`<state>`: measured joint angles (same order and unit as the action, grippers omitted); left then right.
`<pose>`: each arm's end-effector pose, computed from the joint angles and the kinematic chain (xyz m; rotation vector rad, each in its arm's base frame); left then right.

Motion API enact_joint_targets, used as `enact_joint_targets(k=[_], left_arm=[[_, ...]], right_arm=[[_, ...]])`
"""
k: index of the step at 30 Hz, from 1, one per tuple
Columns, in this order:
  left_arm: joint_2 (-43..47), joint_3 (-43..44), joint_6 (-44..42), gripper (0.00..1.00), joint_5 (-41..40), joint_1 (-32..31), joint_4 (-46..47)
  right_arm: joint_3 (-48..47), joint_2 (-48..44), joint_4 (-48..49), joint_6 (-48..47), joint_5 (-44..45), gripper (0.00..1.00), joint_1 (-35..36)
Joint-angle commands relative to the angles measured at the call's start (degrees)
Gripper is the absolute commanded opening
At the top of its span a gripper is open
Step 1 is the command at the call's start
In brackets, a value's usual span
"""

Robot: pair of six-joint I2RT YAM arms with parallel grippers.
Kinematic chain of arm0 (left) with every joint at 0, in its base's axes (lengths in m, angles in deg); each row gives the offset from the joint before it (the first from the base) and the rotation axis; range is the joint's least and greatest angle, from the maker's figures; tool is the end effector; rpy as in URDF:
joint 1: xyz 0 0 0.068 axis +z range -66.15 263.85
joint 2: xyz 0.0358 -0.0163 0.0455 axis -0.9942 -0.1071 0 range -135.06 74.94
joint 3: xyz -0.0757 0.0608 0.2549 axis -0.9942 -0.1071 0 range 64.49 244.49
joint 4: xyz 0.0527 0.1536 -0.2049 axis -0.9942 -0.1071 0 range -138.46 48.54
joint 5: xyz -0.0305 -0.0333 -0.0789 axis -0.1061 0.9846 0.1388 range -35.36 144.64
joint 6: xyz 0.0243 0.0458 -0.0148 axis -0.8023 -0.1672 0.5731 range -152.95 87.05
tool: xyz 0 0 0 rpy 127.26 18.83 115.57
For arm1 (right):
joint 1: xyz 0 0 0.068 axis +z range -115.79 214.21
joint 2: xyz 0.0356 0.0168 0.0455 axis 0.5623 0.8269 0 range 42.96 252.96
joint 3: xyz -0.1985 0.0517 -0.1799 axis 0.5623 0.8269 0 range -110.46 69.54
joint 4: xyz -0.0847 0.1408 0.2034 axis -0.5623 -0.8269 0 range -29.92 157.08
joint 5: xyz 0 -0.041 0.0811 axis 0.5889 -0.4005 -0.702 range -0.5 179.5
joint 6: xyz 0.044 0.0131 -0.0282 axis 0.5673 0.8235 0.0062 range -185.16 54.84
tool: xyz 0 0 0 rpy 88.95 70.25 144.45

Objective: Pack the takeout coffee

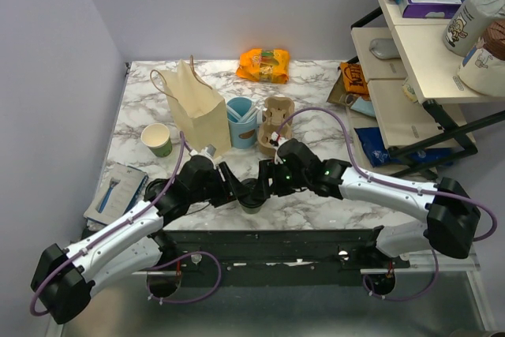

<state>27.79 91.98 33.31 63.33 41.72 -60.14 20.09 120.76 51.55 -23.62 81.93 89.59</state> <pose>0.1278 -0.1228 0.2134 -0.4344 2.4744 -1.0969 0.1593 0.2389 0.2323 -0.3782 2.5205 0.9235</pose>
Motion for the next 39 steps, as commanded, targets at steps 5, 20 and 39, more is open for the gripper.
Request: enact_joint_targets(k=[5, 20, 39], left_arm=[[-2.0, -0.2, 1.4, 0.39, 1.2, -0.2, 2.4], [-4.3, 2.6, -1.9, 0.00, -4.5, -0.2, -4.9], [-4.7, -4.2, -4.2, 0.57, -0.9, -0.3, -0.6]], right_arm=[[0.3, 1.7, -2.1, -1.2, 1.7, 0.73, -0.4], [1.3, 1.4, -2.0, -1.1, 2.6, 0.73, -0.4], [3.4, 4.5, -7.9, -2.2, 12.2, 0.73, -0.4]])
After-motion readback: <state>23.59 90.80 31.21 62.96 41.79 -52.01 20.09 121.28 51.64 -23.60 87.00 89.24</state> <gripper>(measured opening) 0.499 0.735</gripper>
